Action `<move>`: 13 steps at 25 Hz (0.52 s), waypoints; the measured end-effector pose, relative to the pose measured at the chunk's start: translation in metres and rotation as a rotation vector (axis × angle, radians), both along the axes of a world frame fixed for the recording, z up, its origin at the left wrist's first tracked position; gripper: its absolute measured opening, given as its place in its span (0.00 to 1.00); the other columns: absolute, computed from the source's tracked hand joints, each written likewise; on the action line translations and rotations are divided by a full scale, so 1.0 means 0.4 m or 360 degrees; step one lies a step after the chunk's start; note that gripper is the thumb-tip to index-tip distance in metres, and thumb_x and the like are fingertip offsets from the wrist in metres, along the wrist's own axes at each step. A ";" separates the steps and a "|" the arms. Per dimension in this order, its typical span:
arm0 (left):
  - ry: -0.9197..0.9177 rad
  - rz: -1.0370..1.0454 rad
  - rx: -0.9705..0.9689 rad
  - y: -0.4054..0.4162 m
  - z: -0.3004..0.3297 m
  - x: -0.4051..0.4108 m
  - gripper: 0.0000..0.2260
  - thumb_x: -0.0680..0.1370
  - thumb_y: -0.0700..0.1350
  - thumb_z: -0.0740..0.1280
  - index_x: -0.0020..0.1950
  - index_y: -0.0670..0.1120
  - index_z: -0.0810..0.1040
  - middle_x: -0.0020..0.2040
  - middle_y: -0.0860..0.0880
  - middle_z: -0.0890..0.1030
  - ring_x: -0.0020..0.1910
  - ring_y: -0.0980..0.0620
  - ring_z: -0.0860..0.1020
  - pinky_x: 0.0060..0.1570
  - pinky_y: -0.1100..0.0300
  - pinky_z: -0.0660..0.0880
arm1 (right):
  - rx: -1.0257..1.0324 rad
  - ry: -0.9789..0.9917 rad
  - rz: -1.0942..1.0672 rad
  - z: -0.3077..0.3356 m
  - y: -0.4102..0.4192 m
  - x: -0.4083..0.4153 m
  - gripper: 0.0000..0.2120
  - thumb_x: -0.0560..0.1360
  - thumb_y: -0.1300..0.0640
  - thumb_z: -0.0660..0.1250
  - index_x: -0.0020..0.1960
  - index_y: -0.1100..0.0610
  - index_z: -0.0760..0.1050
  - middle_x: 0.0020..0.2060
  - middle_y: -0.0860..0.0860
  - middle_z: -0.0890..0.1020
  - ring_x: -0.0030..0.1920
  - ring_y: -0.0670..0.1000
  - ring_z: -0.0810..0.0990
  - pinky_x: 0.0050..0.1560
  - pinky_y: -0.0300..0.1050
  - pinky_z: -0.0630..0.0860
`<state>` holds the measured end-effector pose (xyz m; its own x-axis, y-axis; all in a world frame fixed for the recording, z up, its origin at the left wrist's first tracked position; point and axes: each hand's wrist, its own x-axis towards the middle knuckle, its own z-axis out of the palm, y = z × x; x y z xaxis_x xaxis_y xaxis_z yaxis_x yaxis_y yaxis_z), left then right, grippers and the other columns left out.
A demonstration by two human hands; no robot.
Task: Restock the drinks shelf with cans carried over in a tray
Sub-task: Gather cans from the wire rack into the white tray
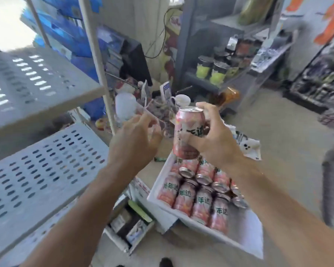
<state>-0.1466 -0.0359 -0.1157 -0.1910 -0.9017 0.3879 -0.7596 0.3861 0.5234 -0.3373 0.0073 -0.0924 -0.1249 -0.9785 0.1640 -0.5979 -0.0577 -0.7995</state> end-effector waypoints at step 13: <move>-0.0216 -0.0552 0.0336 0.120 -0.161 -0.315 0.11 0.81 0.53 0.59 0.58 0.52 0.74 0.55 0.54 0.78 0.51 0.53 0.76 0.41 0.58 0.69 | 0.0995 -0.0152 -0.0731 -0.347 0.322 -0.288 0.33 0.68 0.45 0.77 0.68 0.48 0.66 0.52 0.44 0.79 0.46 0.44 0.79 0.46 0.40 0.74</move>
<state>-0.2727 0.0119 -0.1800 -0.5338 -0.8318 0.1522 -0.6710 0.5261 0.5224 -0.4524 0.1361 -0.2313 -0.5257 -0.7326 -0.4323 -0.3799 0.6569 -0.6512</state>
